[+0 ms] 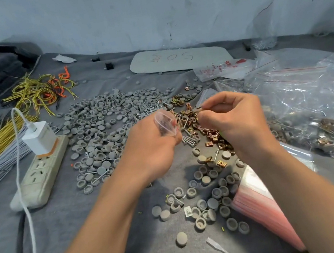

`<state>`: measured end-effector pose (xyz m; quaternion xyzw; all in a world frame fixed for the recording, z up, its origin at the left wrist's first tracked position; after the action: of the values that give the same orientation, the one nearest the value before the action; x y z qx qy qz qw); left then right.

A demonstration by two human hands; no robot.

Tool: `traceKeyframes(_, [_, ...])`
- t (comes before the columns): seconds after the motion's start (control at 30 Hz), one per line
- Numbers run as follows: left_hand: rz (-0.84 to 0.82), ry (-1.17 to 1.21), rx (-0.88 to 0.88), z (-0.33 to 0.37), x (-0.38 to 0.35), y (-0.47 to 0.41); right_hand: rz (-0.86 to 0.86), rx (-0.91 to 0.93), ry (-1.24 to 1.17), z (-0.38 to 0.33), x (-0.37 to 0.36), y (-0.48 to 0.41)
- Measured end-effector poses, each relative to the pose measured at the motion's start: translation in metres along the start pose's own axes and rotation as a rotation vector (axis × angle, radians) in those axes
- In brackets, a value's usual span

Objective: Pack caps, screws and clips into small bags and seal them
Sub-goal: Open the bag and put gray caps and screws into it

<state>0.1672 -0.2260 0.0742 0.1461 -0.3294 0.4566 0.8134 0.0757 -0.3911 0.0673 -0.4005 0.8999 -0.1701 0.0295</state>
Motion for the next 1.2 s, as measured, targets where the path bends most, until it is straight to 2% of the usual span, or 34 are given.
traceKeyframes(0.17, [0.025,-0.078,0.017,-0.006,0.003,-0.004,-0.306,0.023,0.626,0.010,-0.017,0.006])
traceKeyframes(0.23, [0.040,-0.100,0.007,-0.005,0.002,-0.004,-0.328,0.047,0.734,0.011,-0.026,0.011])
traceKeyframes(0.3, [0.069,-0.135,0.006,-0.005,0.003,-0.003,-0.260,0.050,0.614,0.008,-0.026,0.010])
traceKeyframes(0.37, [0.079,-0.167,-0.005,-0.004,0.002,-0.002,-0.209,0.012,0.351,0.005,-0.026,0.008])
traceKeyframes(0.43, [0.066,-0.161,-0.037,-0.001,0.000,-0.001,-0.228,-0.029,0.247,0.005,-0.028,0.010])
traceKeyframes(0.57, [0.053,-0.160,-0.080,0.007,-0.003,0.001,-0.239,-0.077,0.223,0.009,-0.029,0.013])
traceKeyframes(0.73, [0.124,-0.178,0.001,-0.003,0.003,0.002,-0.065,0.009,0.203,-0.002,-0.007,0.002])
traceKeyframes(0.9, [0.071,-0.176,-0.029,0.002,-0.003,0.003,-0.227,0.119,0.222,-0.014,-0.023,0.007])
traceKeyframes(1.07, [-0.016,-0.061,-0.073,0.008,-0.011,0.003,-0.296,0.186,0.300,-0.017,-0.038,0.010])
traceKeyframes(1.2, [0.026,-0.029,-0.061,0.002,0.000,0.001,-0.119,0.136,0.250,-0.018,-0.007,-0.001])
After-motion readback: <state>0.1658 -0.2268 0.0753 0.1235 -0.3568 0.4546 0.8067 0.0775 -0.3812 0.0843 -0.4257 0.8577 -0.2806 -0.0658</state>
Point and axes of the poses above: each hand's wrist, its own y-axis away from the middle knuckle, its own x-axis out of the back of the hand, z = x × y, the point moved 8 cm from there along -y, towards the middle knuckle, and after that the axes turned 10 degrees about x, right-handed, at the moved point
